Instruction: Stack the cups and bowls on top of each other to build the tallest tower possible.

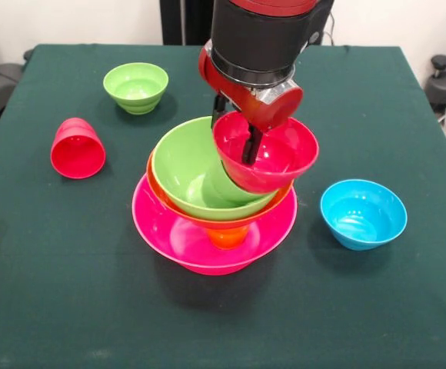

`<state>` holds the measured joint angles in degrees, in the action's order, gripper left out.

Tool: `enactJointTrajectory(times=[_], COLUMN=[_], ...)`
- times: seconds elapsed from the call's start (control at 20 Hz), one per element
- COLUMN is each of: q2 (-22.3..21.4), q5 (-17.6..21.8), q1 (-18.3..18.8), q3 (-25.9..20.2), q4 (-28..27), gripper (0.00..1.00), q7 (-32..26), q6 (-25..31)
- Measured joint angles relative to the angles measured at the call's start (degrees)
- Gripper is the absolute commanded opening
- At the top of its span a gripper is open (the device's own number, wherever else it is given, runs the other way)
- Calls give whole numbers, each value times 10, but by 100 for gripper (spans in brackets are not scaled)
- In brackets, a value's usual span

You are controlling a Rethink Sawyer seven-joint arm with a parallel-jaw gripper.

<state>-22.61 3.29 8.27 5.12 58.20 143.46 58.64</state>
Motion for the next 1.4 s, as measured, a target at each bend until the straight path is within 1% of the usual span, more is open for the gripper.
enactJointTrajectory(times=[0.95, 1.4], q2=[-3, -13], q5=[4, 7], q1=[-1, 0], q3=[-1, -1], q4=[-2, 18], gripper=[0, 0], q7=[0, 0], q6=[-1, -5])
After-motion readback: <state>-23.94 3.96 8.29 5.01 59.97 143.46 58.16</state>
